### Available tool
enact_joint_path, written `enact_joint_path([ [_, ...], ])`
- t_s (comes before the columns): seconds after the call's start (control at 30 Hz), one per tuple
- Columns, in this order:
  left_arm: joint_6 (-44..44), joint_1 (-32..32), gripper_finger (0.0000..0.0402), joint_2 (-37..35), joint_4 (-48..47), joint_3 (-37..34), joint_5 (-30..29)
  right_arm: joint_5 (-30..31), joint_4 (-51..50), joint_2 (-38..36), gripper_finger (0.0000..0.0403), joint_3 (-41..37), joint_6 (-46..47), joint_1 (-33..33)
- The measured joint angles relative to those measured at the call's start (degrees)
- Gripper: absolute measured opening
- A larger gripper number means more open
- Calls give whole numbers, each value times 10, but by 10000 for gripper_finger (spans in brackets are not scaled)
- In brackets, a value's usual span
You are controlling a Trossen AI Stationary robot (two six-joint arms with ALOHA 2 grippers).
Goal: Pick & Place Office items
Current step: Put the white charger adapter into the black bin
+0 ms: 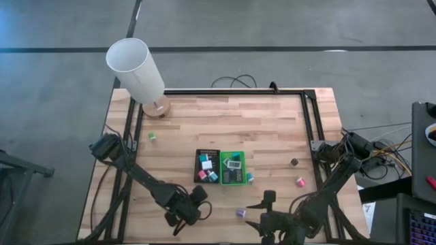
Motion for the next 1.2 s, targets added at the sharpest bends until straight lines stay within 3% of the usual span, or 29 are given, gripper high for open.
enact_joint_path([
  [0.3, -16, 12, 156, 0, -10, 50, -2, 0, 0, 0, 237, 0, 10, 0],
  [0.4, -13, 13, 156, -1, -12, 73, -30, -1, 0, 0, 237, 0, 14, 0],
  [0.83, 28, 13, 156, -22, -8, 150, -273, -2, -1, 0, 237, 0, 55, 1],
  [1.07, 13, 9, 156, -60, 92, 113, -420, 2, -3, 0, 237, -1, 55, 1],
  [1.2, 23, 9, 156, -80, 165, 68, -455, 14, -4, 0, 237, -4, 53, 1],
])
